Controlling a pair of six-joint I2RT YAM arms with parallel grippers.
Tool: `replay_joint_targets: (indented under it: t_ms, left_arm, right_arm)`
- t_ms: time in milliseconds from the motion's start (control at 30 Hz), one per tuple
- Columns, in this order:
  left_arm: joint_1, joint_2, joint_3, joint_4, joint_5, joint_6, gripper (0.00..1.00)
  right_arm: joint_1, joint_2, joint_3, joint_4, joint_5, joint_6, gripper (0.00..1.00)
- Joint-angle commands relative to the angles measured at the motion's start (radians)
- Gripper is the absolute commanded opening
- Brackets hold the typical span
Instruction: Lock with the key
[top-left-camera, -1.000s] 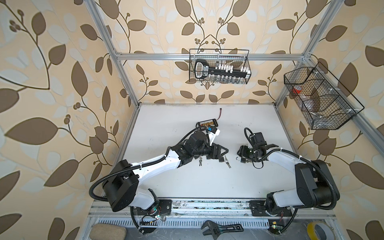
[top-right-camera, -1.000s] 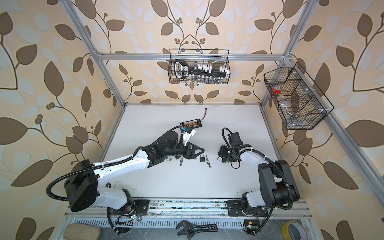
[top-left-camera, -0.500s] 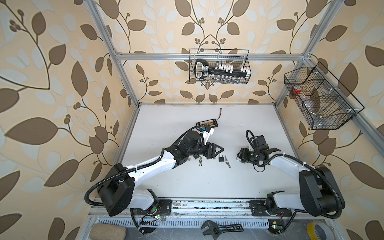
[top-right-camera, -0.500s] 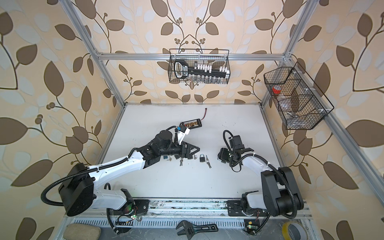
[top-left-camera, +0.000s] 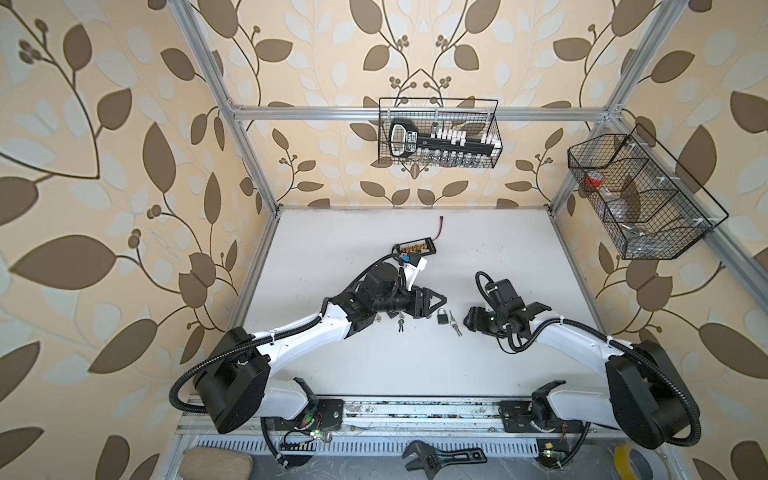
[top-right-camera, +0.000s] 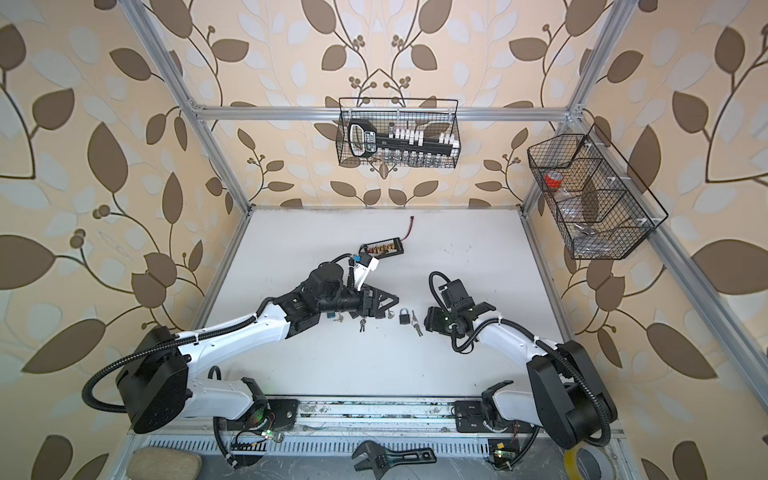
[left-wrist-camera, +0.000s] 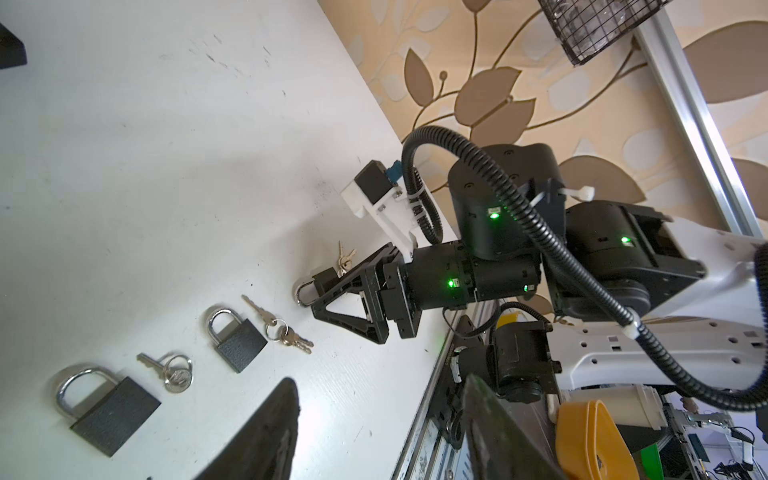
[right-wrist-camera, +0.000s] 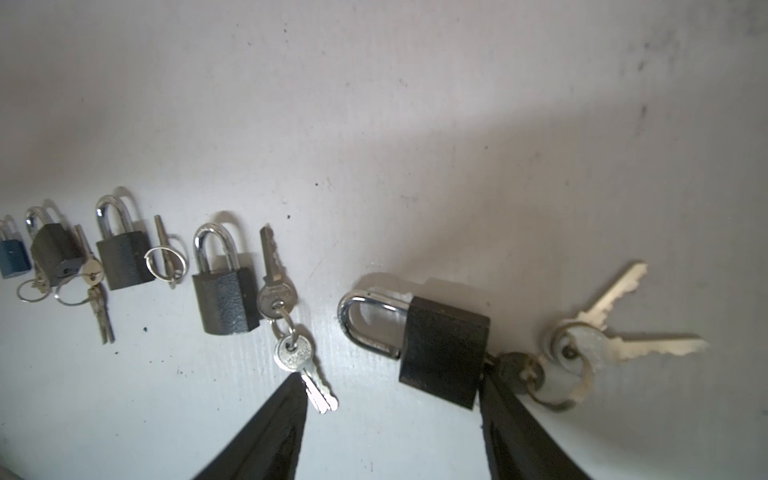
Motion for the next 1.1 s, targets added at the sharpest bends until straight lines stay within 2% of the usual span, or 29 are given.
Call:
replay_joint_targets:
  t_ms: [0, 233, 400, 633, 867, 1067]
  left_arm:
    - [0.011, -0.054, -0.011, 0.04, 0.013, -0.008, 0.62]
    - [0.016, -0.066, -0.012, 0.034, 0.02, -0.01, 0.62]
    - [0.01, -0.078, -0.013, -0.016, 0.028, 0.02, 0.63]
    - [-0.084, -0.059, -0.016, -0.06, -0.028, 0.052, 0.63]
    - [-0.112, -0.048, -0.055, -0.012, -0.045, 0.025, 0.63]
    - [-0.112, -0.048, -0.042, -0.031, -0.047, 0.037, 0.63]
  right_arm:
    - [0.005, -0.013, 0.025, -0.046, 0.076, -0.004, 0.66]
    - [-0.003, 0.041, 0.096, 0.022, 0.027, -0.085, 0.65]
    - [-0.067, 0.121, 0.143, 0.022, -0.012, -0.139, 0.65]
    - [-0.077, 0.197, 0.147, 0.036, -0.081, -0.13, 0.66]
    - [-0.077, 0.171, 0.09, 0.027, -0.079, -0.087, 0.67]
    - [-0.071, 0.063, -0.009, 0.036, -0.108, -0.008, 0.68]
